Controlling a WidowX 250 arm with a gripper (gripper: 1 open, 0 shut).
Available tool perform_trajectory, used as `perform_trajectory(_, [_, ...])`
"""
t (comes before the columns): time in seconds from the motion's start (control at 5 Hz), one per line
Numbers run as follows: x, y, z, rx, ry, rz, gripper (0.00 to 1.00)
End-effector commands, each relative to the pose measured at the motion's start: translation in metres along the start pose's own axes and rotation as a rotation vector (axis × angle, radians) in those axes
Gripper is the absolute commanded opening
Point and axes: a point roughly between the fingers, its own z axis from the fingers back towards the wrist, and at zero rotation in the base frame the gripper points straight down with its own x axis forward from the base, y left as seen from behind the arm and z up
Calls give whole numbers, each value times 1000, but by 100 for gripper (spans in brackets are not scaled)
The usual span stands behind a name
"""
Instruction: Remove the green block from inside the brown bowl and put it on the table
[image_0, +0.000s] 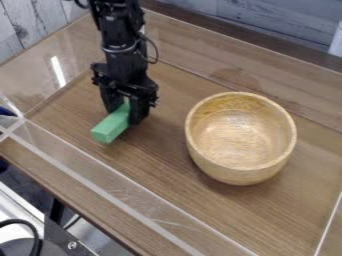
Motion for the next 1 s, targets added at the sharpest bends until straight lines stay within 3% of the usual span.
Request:
perform_trajectory(0.0, [11, 3, 9, 15, -46, -2, 0])
perform_trajectory(0.4, [10, 3, 3, 3, -28, 4, 0])
perform_trajectory(0.6, [9, 2, 9, -5, -25, 10, 100])
perform_trajectory(0.8, [9, 0, 22, -18, -35, 18, 100])
